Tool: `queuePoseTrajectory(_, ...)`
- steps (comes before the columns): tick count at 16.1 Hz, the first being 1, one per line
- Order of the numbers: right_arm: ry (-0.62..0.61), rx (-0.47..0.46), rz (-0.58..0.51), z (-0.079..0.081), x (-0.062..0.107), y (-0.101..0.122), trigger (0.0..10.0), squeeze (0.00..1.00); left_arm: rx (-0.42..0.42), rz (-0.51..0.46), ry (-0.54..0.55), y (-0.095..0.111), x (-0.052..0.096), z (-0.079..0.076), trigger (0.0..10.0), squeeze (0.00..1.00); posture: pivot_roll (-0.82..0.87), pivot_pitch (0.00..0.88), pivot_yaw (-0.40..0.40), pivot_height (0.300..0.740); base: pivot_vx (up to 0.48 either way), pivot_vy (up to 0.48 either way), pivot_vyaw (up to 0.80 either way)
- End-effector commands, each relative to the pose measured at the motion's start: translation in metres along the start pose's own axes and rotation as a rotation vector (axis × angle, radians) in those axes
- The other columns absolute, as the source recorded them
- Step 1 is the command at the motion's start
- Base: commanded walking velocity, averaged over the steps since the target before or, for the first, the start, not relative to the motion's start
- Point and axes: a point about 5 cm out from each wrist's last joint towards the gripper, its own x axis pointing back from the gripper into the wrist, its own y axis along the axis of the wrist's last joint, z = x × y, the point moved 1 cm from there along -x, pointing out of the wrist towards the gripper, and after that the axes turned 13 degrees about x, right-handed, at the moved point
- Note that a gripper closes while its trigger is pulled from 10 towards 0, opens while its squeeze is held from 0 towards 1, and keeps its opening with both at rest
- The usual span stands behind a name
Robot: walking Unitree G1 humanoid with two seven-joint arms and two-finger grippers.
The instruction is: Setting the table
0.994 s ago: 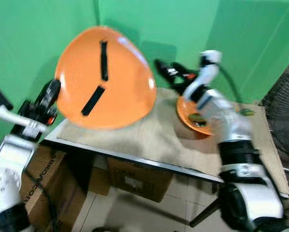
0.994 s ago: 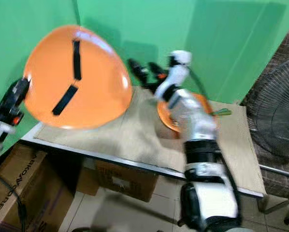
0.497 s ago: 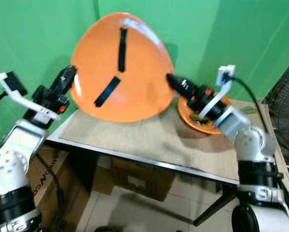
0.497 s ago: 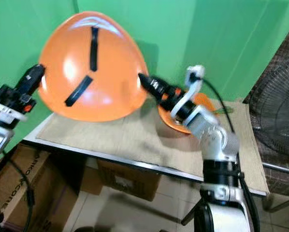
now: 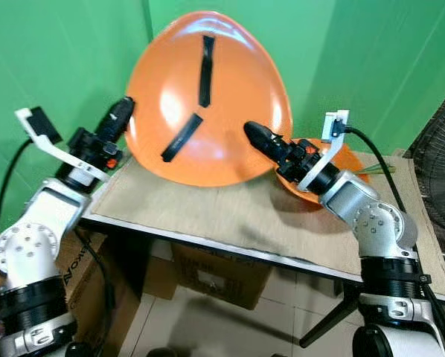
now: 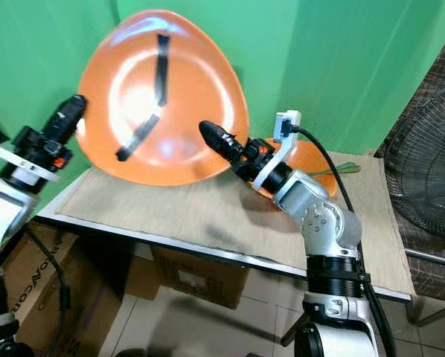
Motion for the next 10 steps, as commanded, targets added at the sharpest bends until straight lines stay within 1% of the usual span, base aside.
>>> queuePoseTrajectory(1, 0.006, -0.005, -0.004, 0.0022, -0.0009, 0.0028, 0.0, 0.0, 0.002, -0.014, -0.077, 0.0038, -0.009, -0.0113, 0.0, 0.0, 0.1, 0.0, 0.03, 0.74, 0.0, 0.0, 0.0)
queuePoseTrajectory(5, 0.012, -0.03, -0.01, 0.004, -0.0016, 0.0026, 0.0, 0.0, 0.007, -0.013, -0.085, 0.0027, -0.0115, -0.0113, 0.0, 0.0, 0.09, 0.0, 0.026, 0.74, 0.0, 0.0, 0.0)
queuePoseTrajectory(10, 0.053, -0.056, -0.037, 0.0075, -0.0019, 0.0054, 0.0, 0.0, 0.004, -0.034, -0.08, 0.0058, -0.0124, -0.0099, 0.0, 0.0, 0.09, 0.0, 0.021, 0.74, 0.0, 0.0, 0.0)
